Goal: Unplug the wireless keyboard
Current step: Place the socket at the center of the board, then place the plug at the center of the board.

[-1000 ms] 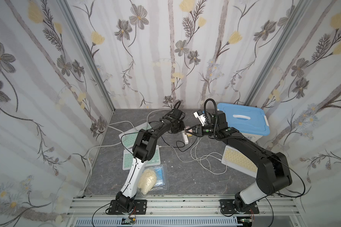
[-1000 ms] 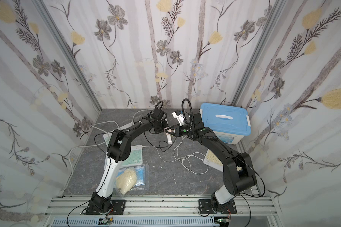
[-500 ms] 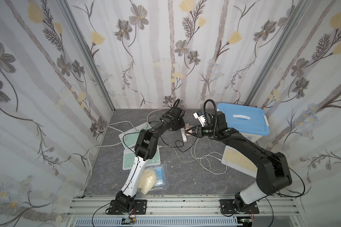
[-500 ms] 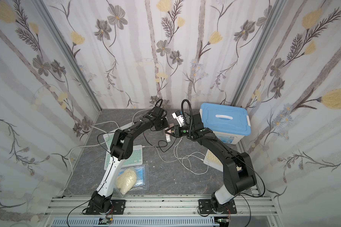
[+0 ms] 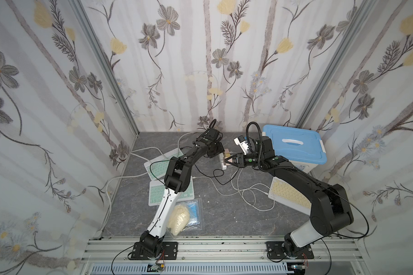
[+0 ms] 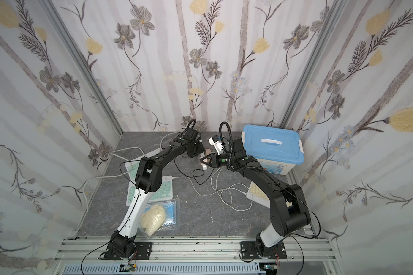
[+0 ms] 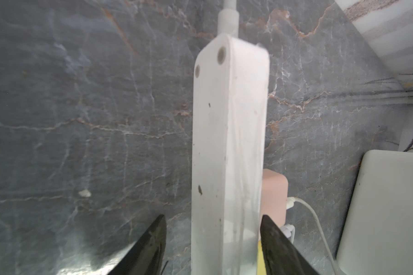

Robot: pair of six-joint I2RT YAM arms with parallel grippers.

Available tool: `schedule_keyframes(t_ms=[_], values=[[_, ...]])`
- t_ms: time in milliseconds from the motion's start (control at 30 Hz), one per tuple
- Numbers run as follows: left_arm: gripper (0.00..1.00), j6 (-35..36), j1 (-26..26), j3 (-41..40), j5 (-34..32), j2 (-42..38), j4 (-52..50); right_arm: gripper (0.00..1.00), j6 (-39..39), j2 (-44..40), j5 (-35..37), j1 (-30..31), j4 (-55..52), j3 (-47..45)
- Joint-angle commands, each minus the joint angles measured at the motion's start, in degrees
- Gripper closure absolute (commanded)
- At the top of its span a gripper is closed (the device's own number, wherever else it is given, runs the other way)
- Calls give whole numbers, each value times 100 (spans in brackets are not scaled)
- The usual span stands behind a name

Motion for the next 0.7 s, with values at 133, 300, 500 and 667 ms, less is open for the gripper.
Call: schedule_keyframes(t_ms=[133,300,500,667], values=[[27,367,-12,-466,28,-875,-22,100,-106,-95,175,7,196,-236],[24,747,-7,-1738,94,-2082,376,100,-13,-131,198,12,348,-497],[25,852,-11,-4170,237,-3727,1336,100,-50,-35,371,370,443,-942],[25,840,32,-5477,-40,-4519,1553,100,-423,328,910,977,123,-958]])
